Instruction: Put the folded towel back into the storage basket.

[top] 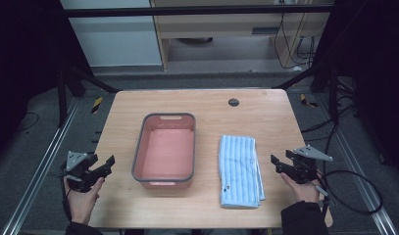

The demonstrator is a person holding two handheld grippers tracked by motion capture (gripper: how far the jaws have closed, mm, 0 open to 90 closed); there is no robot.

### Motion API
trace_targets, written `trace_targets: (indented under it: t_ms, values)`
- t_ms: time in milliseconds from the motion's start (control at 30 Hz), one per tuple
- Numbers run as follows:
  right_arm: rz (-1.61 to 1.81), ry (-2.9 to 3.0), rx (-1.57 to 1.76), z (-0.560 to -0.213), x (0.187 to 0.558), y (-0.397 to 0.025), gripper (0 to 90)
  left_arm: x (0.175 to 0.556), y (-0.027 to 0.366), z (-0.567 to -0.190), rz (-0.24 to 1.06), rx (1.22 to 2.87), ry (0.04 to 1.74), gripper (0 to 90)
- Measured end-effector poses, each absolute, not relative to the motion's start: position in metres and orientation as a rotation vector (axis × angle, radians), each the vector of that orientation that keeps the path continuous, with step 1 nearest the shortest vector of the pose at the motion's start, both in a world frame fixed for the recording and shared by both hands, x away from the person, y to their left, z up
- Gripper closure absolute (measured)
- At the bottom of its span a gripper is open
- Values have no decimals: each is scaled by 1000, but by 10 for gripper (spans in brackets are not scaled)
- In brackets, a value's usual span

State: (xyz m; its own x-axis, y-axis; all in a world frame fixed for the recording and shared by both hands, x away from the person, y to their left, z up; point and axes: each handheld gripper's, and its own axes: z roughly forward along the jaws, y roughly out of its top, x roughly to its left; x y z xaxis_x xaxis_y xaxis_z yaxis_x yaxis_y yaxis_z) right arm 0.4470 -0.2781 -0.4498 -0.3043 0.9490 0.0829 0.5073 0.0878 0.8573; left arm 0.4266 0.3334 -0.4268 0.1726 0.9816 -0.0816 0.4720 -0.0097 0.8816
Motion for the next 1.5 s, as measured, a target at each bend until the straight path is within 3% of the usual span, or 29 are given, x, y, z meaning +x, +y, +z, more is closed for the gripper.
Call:
trace_targets:
  t_ms: [633,1100,1500]
  values:
    - [1225,1850,1357,-413,458,-269,335,426,295,-395,745,1661,1293,298]
    - [1261,1861,1296,-381,474,-253,349,430,233,-382,723,1717,1188,306]
    - [1263,1872,1279,-376,486,-245,319,431,184,-383,686,1781,1115,317]
